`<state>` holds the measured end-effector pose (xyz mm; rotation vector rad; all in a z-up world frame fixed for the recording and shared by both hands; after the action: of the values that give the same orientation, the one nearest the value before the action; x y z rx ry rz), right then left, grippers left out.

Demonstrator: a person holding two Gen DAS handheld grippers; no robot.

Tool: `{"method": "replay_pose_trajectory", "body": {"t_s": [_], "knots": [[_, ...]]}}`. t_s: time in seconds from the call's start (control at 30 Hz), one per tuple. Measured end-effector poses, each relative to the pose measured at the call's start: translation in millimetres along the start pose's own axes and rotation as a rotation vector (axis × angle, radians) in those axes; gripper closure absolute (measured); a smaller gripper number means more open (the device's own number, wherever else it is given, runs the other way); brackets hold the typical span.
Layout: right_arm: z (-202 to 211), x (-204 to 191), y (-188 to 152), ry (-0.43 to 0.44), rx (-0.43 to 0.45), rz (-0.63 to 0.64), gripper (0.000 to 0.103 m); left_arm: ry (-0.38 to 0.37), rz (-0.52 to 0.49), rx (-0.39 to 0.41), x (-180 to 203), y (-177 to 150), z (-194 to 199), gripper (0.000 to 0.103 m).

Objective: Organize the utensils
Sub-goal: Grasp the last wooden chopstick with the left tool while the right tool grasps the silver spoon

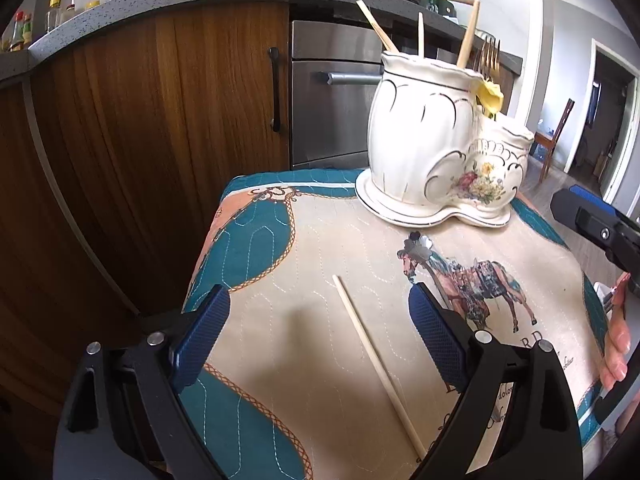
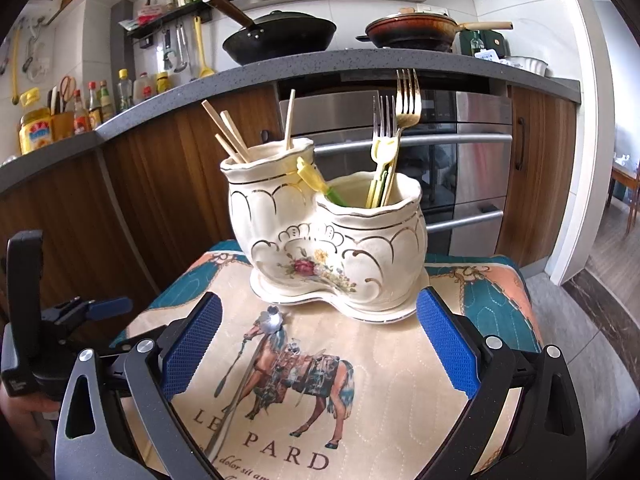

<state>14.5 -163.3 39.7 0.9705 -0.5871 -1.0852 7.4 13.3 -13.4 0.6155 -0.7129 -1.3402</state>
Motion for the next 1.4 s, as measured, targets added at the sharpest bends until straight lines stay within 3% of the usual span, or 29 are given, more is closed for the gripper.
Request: {"method": "replay_pose_trajectory", "body": {"t_s": [0.33, 0.4, 0.53, 0.57, 0.6, 0.73, 0.8, 0.93, 1.13, 1.27, 1.4], "knots": [[-1, 6, 2, -0.008, -0.006, -0.024, 0.006, -0.002, -0.072, -0.065, 17, -6, -5, 0.017], [0, 8, 2, -0.008, -0.006, -0.029, 0.006, -0.017, -0.104, -0.093, 23, -10, -5, 0.03], [1, 9, 2, -0.006, -0.004, -0.03, 0.006, -0.005, -0.159, -0.129, 32, -18, -8, 0.044], [1, 9, 2, -0.005, -0.006, -0.028, 0.006, 0.001, -0.166, -0.143, 34, -20, -9, 0.053], [1, 8, 2, -0.003, -0.007, -0.027, 0.006, 0.001, -0.171, -0.157, 36, -22, -11, 0.06], [2, 6, 2, 0.007, -0.014, -0.017, 0.006, -0.008, -0.161, -0.199, 36, -27, -14, 0.074], [1, 5, 2, 0.01, -0.022, -0.008, 0.006, -0.023, -0.157, -0.216, 37, -28, -16, 0.089], [-2, 0, 0, 0.033, -0.051, 0.008, 0.006, -0.036, -0.127, -0.232, 32, -25, -18, 0.095], [-14, -15, -8, 0.092, -0.135, 0.046, 0.006, -0.069, -0.056, -0.216, 19, -24, -16, 0.099], [-22, -31, -16, 0.116, -0.19, 0.094, 0.01, -0.126, 0.028, -0.121, 5, -20, -4, 0.099], [-37, -50, -27, 0.136, -0.276, 0.141, 0.038, -0.148, 0.067, -0.032, -2, -20, 2, 0.099]]}}
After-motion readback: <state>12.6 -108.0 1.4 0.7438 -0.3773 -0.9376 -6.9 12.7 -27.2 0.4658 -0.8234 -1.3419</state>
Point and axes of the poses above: each gripper's, at about its wrist camera, not at the fingertips, and z roughly against the way its jaws point, x to its right, y to its top, the point moved 1 cm from there along -z, roughly the way its jaws point, and after that the axes turned 7 degrees about z, right-handed, at the moved point
